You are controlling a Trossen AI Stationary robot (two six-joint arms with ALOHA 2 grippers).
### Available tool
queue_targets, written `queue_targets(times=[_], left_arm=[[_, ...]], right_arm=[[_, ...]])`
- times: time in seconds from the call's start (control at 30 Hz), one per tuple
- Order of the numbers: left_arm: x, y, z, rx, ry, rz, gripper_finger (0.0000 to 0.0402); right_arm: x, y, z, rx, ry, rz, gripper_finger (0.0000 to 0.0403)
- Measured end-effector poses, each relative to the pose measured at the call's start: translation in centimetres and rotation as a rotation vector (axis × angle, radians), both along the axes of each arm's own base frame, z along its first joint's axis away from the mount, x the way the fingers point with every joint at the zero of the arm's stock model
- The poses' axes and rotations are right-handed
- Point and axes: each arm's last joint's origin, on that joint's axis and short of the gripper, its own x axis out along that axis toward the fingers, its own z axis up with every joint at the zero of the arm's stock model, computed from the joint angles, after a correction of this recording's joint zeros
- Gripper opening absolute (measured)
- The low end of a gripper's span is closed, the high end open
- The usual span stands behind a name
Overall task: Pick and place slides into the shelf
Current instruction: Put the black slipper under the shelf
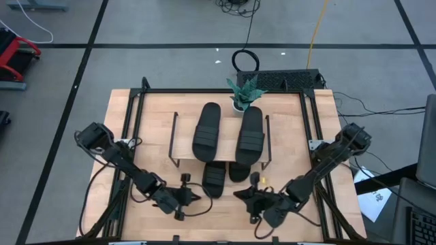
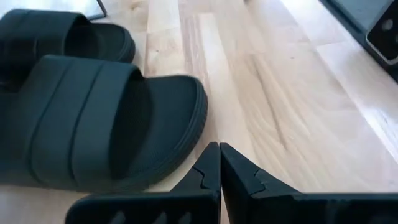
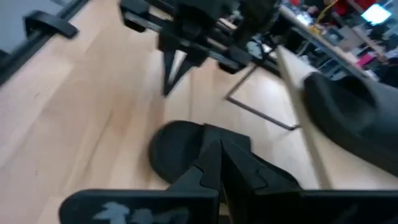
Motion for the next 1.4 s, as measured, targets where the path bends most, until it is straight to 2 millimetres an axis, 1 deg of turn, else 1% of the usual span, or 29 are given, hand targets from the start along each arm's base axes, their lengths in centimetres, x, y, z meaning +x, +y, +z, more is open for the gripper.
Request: queue_targets(times=[0.1, 0.17, 0.27, 0.43, 0.5, 0.6, 0.8, 0.97, 1.27, 1.4], left_arm=[[0.5, 0.1, -0.8, 0.001, -0.005, 0.012, 0.0000], [0.8, 0.2, -1.4, 0.004, -0.003, 0.023, 0.0000], [1.2, 0.2, -2.0, -0.010, -0.019, 0.031, 0.0000], [1.9, -0.4, -2.0, -0.032, -0.053, 0.030, 0.0000], [2.2, -0.5, -2.4, -0.017, -0.043, 0.035, 0.0000], [2.7, -0.7, -3.0, -0.007, -0.024, 0.035, 0.0000], [4.4, -0.9, -3.7, 0.013, -0.017, 0.027, 0.0000], [5.3, -0.2, -3.5, 0.038, -0.005, 0.052, 0.0000], [6.3, 2.0, -3.8, 0.087, 0.023, 0.118, 0.0000], [6.5, 2.0, -3.7, 0.086, 0.030, 0.062, 0.0000]], right_arm=[[-0.8, -0.1, 0.4, 0.017, -0.024, -0.015, 0.0000], [-1.1, -0.3, 0.3, 0.026, -0.024, -0.020, 0.0000], [-1.2, -0.5, -0.2, 0.031, -0.024, -0.025, 0.0000], [-1.3, -0.7, -0.6, 0.031, -0.022, -0.025, 0.0000], [-1.2, -0.8, -0.6, 0.033, -0.022, -0.027, 0.0000], [-1.2, -0.8, -0.5, 0.040, -0.026, -0.029, 0.0000], [-1.2, -0.8, -0.5, 0.046, -0.027, -0.030, 0.0000], [-1.2, -0.8, -0.5, 0.048, -0.027, -0.030, 0.0000], [-1.3, -0.9, -0.8, 0.056, -0.024, -0.034, 0.0000], [-1.4, -1.0, -1.2, 0.062, -0.016, -0.036, 0.0000]])
